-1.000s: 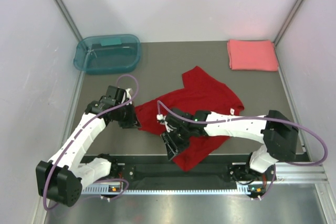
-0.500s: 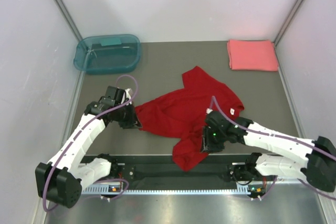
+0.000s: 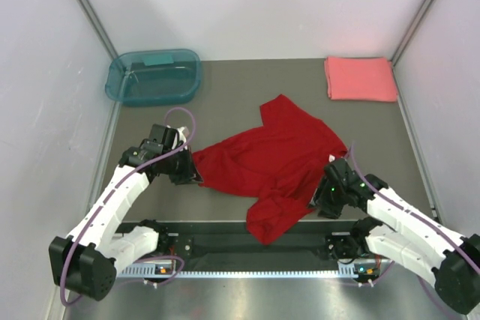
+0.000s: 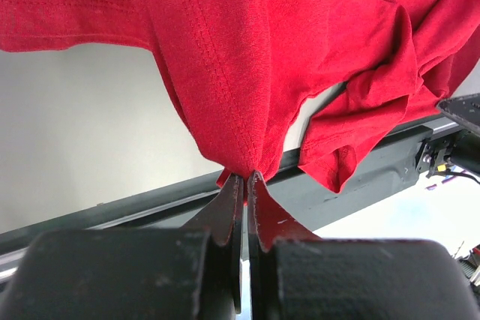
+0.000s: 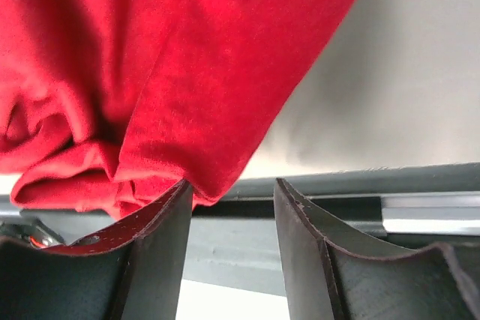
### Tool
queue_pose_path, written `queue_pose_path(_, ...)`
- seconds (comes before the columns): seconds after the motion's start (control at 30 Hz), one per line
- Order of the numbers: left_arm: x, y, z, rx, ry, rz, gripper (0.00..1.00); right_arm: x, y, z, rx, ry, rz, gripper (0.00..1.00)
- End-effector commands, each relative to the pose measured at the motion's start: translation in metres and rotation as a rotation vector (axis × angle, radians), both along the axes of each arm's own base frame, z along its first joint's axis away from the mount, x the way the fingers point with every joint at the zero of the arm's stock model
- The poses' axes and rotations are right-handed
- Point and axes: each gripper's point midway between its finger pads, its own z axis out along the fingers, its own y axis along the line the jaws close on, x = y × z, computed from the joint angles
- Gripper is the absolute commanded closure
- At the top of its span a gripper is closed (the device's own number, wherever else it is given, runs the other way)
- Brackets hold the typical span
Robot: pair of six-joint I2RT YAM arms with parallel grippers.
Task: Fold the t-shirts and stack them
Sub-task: Flatten the tshirt out
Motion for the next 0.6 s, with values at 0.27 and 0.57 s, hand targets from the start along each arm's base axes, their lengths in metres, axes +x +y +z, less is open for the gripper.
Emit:
queue_pose_path(0.27, 0.003, -0.003, 0.004, -0.024, -0.027, -0.007, 1.00, 0.045, 0.007, 0.020, 0.024, -0.105, 0.080, 0.84)
queue_pose_path(0.57, 0.014, -0.004, 0.012, -0.020, -0.064, -0.005, 1.00, 0.081, 0.046, 0.182, 0.154, -0.597, 0.526, 1.00)
